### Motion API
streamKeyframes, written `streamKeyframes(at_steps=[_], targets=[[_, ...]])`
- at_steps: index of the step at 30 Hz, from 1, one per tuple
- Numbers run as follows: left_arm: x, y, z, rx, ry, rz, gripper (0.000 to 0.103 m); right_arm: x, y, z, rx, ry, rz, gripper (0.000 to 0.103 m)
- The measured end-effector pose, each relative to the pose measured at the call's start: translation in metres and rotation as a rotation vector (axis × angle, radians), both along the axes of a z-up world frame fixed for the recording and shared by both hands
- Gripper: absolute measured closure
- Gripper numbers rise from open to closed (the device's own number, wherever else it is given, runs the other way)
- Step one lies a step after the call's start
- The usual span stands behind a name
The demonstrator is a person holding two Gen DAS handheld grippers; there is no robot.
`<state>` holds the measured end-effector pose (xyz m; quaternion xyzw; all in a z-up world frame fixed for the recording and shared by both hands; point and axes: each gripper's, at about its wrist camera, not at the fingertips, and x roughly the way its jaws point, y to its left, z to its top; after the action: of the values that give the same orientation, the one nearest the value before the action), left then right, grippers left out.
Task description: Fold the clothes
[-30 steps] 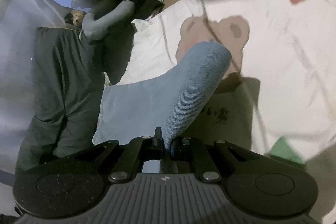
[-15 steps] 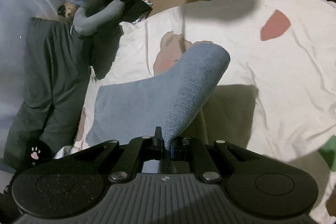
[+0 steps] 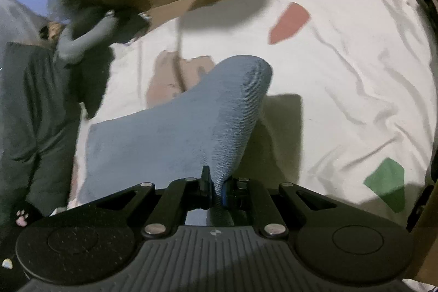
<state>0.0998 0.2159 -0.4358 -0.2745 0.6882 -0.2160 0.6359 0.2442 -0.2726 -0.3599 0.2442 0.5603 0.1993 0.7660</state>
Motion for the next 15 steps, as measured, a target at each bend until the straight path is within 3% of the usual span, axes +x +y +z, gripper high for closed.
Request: streamKeyframes(at_steps=[4,7,15], targets=[[-0.008,0.011,-0.016,0.019,0.041,-0.015,0.079,-0.003,-0.005,-0.017,-0.100,0.033,-0.035,0.087],[-0.014,0.021,-0.019,0.024,0.053,-0.030,0.079,-0.008,-0.024,-0.017,-0.133,0.064,-0.060,0.087],[-0.020,0.036,-0.004,0.046,0.039,-0.130,0.073,-0.054,-0.061,-0.005,-0.097,0.030,-0.145,0.079]])
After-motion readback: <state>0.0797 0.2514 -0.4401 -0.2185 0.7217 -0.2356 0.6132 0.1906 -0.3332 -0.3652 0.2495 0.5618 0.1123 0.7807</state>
